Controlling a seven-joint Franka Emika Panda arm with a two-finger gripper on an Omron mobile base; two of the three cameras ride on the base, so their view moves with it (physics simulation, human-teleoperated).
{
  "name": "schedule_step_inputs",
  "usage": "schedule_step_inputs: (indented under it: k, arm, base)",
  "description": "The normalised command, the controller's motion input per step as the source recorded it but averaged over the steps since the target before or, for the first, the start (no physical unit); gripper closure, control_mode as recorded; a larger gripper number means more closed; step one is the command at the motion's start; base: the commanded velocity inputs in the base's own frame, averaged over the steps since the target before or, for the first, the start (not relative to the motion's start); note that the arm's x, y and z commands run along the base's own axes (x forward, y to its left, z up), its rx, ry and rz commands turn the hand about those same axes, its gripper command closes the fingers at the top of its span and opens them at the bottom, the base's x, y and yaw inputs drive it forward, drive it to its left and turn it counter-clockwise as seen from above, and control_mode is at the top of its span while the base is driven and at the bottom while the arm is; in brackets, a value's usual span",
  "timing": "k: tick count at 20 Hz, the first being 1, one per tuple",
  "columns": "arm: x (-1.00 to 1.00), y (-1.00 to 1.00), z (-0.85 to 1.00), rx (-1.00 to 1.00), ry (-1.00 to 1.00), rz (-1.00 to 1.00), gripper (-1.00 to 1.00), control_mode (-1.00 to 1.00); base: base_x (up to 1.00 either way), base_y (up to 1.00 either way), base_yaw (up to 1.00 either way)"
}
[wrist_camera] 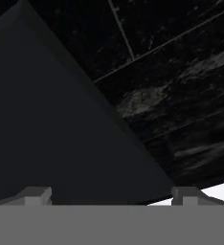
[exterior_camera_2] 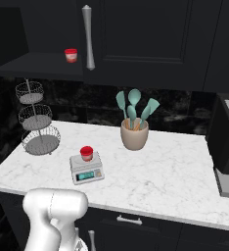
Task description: Pick the jam and place it on the digital scale for weighing, and close the cabinet.
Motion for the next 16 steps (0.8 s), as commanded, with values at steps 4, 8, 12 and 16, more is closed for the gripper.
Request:
schedule_step_inputs:
  k: [4, 8, 12, 16]
  arm:
    - [-1.00, 0.19, -0.05, -0.29, -0.04, 0.00, -1.00, -1.00]
    - [-0.95, 0.14, 0.02, -0.32, 0.10, 0.00, -1.00, -1.00]
    - [-0.88, 0.15, 0.09, -0.19, 0.34, -0.05, -1.00, -1.00]
    - [-0.72, 0.01, 0.04, -0.04, 0.59, -0.09, -1.00, -1.00]
  base:
    - [0.00, 0.00, 0.00]
    - [0.00, 0.00, 0.00]
    - [0.00, 0.00, 0.00]
    - [0.00, 0.00, 0.00]
